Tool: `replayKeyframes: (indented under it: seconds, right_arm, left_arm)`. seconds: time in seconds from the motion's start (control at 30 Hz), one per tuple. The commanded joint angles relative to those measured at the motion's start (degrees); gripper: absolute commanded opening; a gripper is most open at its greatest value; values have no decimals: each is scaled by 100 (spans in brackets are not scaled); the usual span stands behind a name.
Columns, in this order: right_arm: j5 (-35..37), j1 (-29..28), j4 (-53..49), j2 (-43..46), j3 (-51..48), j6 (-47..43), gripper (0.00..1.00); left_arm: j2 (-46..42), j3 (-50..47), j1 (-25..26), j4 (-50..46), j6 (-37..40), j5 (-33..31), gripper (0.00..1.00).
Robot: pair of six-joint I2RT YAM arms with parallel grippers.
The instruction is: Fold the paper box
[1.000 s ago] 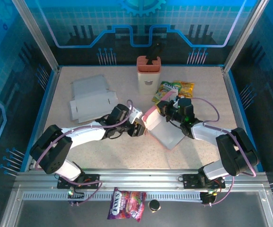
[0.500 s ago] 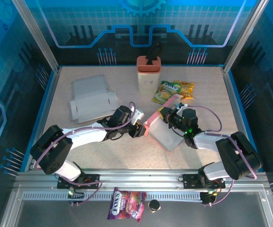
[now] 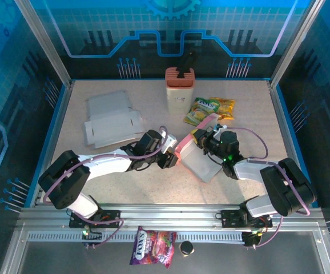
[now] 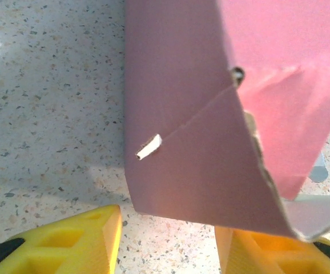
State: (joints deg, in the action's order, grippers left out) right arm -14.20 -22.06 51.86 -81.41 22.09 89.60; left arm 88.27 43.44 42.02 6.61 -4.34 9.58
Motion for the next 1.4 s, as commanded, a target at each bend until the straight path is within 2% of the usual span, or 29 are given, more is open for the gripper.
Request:
replayKeyframes:
  seconds: [0.0,0.2,0.37,0.63,1.0,1.2,1.37]
  right_arm:
    - [-4,44,121,-152,59,118,0]
    - [150,-30,287,-207,20,150,0]
    - [580,-217,777,-395,-155,396,0]
    - [1058,-420,1195,-620,-257,636,0]
    - [1631,-629,1170,-510,-266,716,0]
    - [1892,-755,1045,-457,-181,837,0]
    - [2056,-797,881,-428,-35,907,0]
  left_arm:
    - [104,24,90,211,42,-132,47]
    - [221,62,168,441,-131,-323,46]
    - [279,-24,195,737,-421,-594,36]
    - [377,28,412,927,-668,-948,31]
    - [459,-145,587,1341,-1491,-1777,31]
    - [584,-41,691,1440,-1608,-1926,30]
    - [664,63,772,1458,-1616,-2096,24]
